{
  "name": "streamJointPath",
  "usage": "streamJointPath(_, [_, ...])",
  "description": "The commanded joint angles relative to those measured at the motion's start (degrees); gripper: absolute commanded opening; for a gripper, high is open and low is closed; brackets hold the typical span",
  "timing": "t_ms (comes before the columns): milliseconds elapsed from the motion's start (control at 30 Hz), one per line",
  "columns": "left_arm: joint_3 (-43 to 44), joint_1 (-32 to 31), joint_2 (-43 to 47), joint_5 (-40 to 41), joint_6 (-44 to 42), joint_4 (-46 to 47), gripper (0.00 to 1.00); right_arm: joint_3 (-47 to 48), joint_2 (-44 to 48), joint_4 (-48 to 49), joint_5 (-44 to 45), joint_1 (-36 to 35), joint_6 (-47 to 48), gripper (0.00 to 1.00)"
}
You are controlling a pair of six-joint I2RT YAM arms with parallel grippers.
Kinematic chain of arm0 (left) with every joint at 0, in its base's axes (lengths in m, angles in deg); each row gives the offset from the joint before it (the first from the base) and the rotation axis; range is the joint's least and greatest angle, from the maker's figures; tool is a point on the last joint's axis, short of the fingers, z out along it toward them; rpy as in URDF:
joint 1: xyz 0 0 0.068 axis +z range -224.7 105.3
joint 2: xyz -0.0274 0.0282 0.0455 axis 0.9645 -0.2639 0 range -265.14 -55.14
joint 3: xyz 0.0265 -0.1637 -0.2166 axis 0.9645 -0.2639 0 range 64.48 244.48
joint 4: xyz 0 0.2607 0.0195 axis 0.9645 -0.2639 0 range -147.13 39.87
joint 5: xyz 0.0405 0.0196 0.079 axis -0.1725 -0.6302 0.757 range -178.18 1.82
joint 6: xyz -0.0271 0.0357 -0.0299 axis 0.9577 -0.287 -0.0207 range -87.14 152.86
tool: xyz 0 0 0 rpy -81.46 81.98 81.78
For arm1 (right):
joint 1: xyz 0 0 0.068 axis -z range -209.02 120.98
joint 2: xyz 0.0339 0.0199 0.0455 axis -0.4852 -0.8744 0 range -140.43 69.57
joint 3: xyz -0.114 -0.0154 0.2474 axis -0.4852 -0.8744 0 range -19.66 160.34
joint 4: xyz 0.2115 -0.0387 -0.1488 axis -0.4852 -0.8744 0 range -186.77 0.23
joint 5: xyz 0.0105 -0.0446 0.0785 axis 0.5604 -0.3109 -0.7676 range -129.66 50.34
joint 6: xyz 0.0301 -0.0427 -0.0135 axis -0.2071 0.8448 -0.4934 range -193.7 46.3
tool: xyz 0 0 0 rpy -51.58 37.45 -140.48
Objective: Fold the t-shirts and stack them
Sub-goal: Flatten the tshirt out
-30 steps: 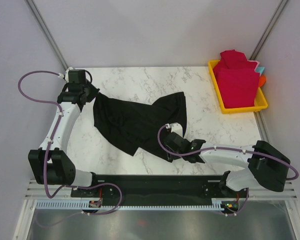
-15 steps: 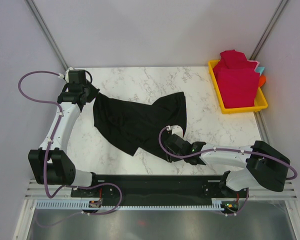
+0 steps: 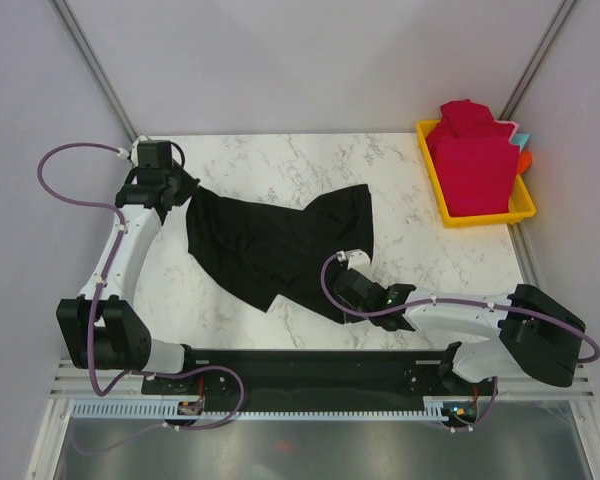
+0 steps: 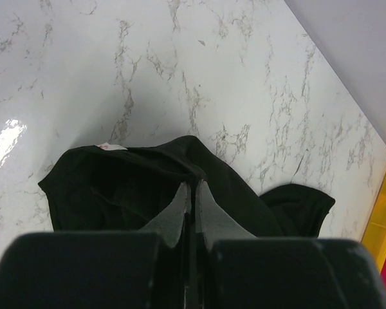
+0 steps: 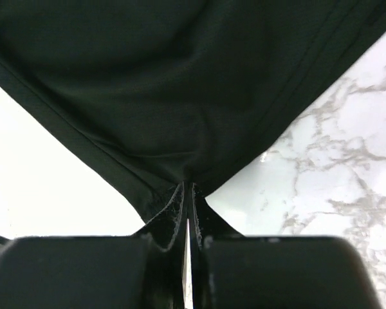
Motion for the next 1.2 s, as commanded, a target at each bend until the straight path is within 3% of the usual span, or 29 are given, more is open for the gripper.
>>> streamJointPath(0, [-0.55,0.42,1.45,-0.92,1.1,2.13,0.02,3.71,1.69,-3.54,5.43,0.12,0.43,0.0])
streamJointPath(167, [-0.9,0.42,0.84,-0.74,1.1,2.31,0.02,8.73,2.3,-6.27,9.57,4.06,3.42,0.0])
streamJointPath(367, [-0.63,0.42,-1.27,0.22,0.84,2.22,0.02,12.78,8.27,-5.84,12.37,18.02,6.06,0.0])
streamJointPath(600, [0.33,1.21,-1.36,-1.09,0.93,2.13,0.02,4.37,19.96,1.8,22.31,24.19,4.74,0.0])
streamJointPath(700, [0.77,1.21,0.57,-1.18,0.22,1.78,0.02,1.36,26.55,3.74,22.32,26.13,3.77,0.0])
streamJointPath(933, [-0.28,1.12,11.1,-4.87,-1.09,-0.77,0.02,0.74,41.74,3.13,23.9,26.57,5.88,0.0])
streamJointPath(1167, [-3.09,1.12,29.56,-8.82,-1.28,-4.63,0.02,3.11,50.55,1.2,26.36,26.57,7.38,0.0])
